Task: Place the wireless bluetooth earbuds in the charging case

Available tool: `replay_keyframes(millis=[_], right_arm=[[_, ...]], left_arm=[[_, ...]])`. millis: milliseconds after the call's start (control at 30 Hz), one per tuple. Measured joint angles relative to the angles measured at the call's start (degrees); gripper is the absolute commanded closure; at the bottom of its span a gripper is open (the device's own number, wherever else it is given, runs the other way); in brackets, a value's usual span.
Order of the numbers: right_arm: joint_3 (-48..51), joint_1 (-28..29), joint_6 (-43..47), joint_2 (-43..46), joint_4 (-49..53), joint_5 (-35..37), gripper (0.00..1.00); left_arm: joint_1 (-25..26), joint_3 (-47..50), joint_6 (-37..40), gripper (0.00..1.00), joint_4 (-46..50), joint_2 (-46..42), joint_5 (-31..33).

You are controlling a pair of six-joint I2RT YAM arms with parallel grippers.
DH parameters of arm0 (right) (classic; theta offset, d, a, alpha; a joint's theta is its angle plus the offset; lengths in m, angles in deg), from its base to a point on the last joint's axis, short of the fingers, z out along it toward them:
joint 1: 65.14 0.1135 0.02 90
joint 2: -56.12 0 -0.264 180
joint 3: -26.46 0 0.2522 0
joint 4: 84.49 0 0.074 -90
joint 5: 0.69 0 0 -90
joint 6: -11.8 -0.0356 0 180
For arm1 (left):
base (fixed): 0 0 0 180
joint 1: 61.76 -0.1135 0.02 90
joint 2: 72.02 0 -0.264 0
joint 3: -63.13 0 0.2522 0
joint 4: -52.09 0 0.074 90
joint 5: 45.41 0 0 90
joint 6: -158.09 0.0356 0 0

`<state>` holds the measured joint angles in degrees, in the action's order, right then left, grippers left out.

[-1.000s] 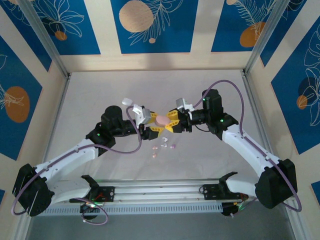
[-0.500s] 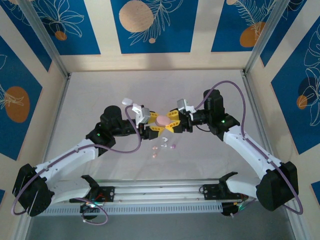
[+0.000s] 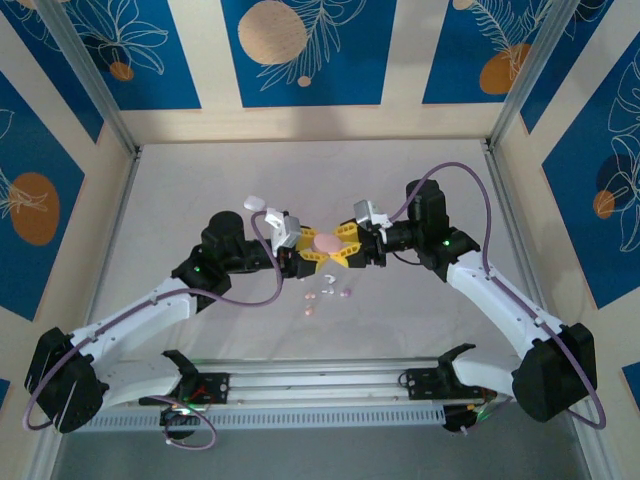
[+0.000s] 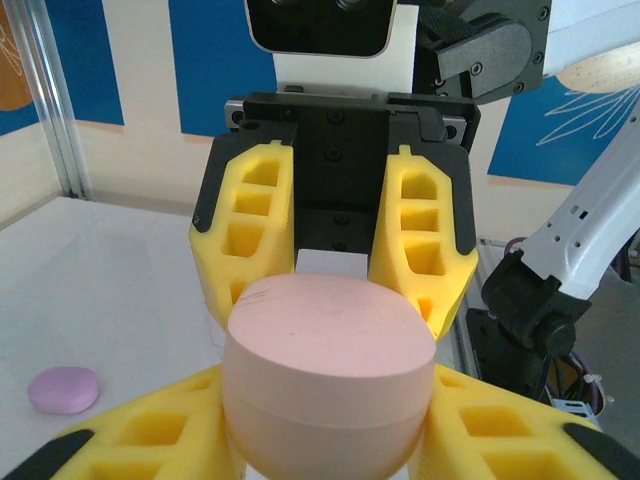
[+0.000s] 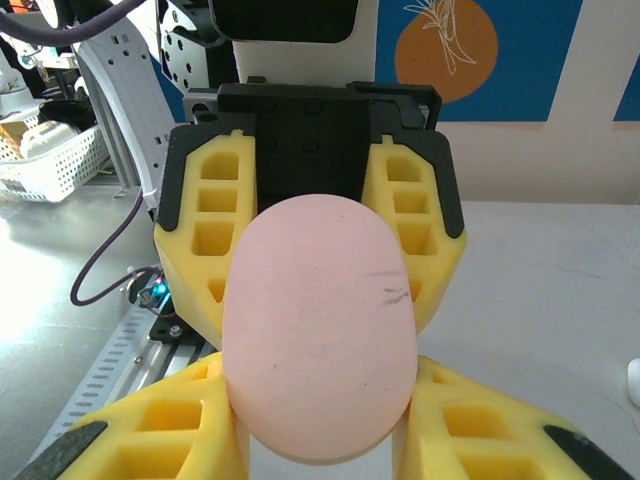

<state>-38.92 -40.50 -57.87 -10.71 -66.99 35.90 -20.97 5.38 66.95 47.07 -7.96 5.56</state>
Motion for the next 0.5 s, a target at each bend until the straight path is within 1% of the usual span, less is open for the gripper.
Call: replay_keyframes(millis=[200,400,500], right_arm=[[-0.02,0.11,-2.34,-0.02,0.15,0.07,0.53],[-2.67,-0.20,-8.63,-1.29,2.03,-0.57,0.48],[-3.63,-0.79,-10.62,-1.29,1.49,-0.24,0.47]], left_arm=[[0.00,0.00,0.24,0.72,0.63,0.00,-0.02],[-0.04,0.00,2.21,0.73,1.49,-0.02,0.31],[0.02,0.00,2.84,0.73,2.49,-0.02,-0.28]])
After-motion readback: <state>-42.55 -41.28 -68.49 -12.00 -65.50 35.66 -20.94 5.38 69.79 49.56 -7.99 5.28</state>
